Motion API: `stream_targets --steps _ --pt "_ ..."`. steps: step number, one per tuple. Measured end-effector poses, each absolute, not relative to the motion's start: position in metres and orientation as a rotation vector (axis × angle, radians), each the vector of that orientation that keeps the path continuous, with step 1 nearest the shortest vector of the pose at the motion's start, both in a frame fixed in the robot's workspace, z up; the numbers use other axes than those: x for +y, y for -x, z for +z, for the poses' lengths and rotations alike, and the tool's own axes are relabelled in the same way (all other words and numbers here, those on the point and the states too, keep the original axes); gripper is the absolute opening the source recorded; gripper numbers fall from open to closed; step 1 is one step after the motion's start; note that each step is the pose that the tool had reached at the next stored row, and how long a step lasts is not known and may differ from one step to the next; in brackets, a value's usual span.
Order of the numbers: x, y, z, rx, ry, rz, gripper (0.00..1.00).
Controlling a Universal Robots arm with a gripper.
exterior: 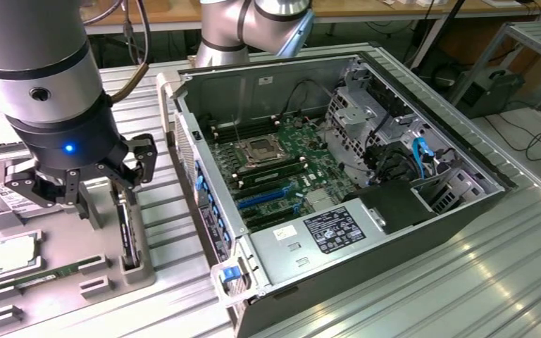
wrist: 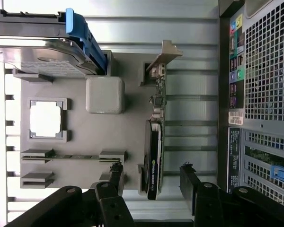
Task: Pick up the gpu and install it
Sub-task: 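Pick up the gpu and move the gpu toward the slot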
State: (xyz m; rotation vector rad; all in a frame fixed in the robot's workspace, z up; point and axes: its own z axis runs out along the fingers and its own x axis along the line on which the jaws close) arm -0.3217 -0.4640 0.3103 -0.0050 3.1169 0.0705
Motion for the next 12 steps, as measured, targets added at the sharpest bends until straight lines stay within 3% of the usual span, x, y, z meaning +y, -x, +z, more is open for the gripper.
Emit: stream_targets --steps 12 --pt "-0.467 0.321 0.297 3.117 0.005 0.071 0.6"
